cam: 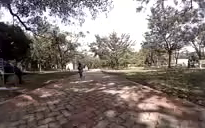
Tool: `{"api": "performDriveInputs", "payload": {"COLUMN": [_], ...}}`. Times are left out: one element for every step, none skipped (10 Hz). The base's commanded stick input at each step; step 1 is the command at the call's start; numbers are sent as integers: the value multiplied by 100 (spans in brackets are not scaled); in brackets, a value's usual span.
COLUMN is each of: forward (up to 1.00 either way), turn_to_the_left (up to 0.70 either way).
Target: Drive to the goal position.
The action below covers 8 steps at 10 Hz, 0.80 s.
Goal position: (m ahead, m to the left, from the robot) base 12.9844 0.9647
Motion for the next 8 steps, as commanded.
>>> {"api": "performDriveInputs", "payload": {"forward": [70, 70, 70, 70, 70, 70, 70, 70], "turn_to_the_left": [0, 0, 0, 0, 0, 0, 0, 0]}}
